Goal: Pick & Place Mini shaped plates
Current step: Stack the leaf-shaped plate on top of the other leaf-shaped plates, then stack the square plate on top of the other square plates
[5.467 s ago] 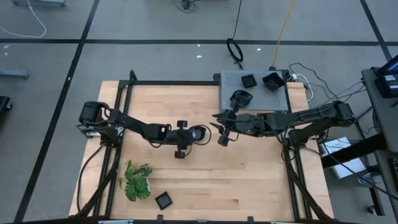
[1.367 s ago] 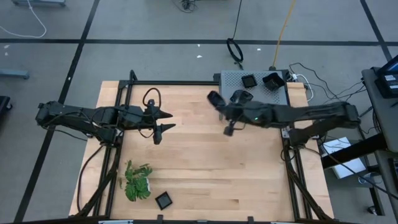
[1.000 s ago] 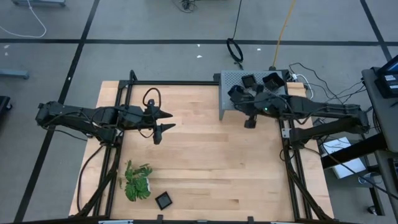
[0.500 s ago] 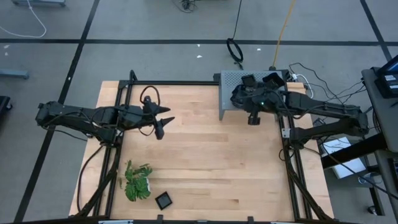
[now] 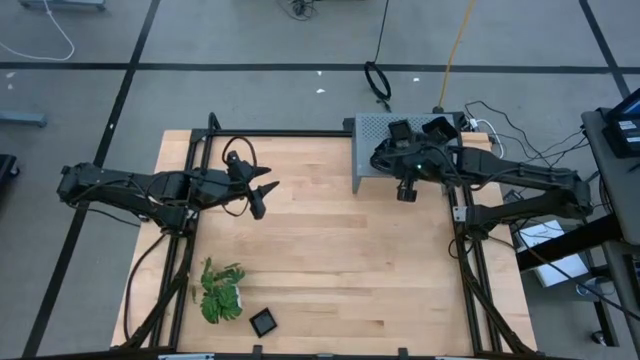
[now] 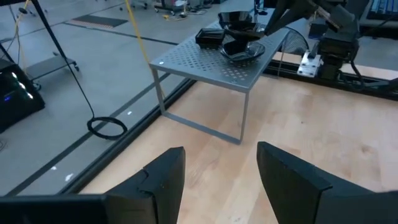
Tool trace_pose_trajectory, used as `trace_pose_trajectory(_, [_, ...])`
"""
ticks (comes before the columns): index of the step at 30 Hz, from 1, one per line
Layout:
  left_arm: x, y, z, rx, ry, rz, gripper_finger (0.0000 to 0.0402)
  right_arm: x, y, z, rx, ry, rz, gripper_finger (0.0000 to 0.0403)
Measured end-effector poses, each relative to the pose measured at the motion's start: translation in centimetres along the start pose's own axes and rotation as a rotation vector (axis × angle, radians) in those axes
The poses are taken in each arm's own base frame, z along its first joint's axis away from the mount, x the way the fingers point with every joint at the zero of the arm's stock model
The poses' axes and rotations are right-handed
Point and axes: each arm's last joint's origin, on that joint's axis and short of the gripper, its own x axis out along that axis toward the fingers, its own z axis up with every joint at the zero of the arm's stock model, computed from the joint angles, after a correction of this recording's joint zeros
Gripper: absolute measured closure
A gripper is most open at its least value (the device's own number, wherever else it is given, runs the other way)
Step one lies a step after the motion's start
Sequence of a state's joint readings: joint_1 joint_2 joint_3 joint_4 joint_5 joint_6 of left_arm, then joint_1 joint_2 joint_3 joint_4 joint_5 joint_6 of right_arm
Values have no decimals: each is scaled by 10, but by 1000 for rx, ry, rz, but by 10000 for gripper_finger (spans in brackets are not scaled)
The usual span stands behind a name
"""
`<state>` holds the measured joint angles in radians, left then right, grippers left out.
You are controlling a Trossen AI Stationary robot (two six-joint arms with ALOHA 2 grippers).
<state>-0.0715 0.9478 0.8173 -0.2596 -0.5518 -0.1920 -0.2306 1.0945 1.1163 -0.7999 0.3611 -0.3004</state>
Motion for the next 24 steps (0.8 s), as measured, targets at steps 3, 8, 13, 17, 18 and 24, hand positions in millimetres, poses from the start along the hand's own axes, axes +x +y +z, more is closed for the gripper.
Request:
trace_pose_trajectory(3, [0,0,0,2,-3,0,197,3,2,-1,-24,-5,-2,403])
trace_pose_trajectory(8, [0,0,0,1,-3,0,197,13,8,-9,-70,27,4,403])
trace_pose_trajectory(13, [0,0,0,1,-3,0,197,20,12,-14,-75,36,6,396])
trace_pose_trajectory(17, [0,0,0,1,-3,0,197,20,11,-12,-63,10,-3,380])
trace_pose_trajectory(18, [0,0,0,0,-3,0,197,20,11,-11,-57,-2,-8,374])
trace_pose_trajectory(24, [0,0,0,-14,-3,-2,197,19,10,-6,-35,-52,-25,325])
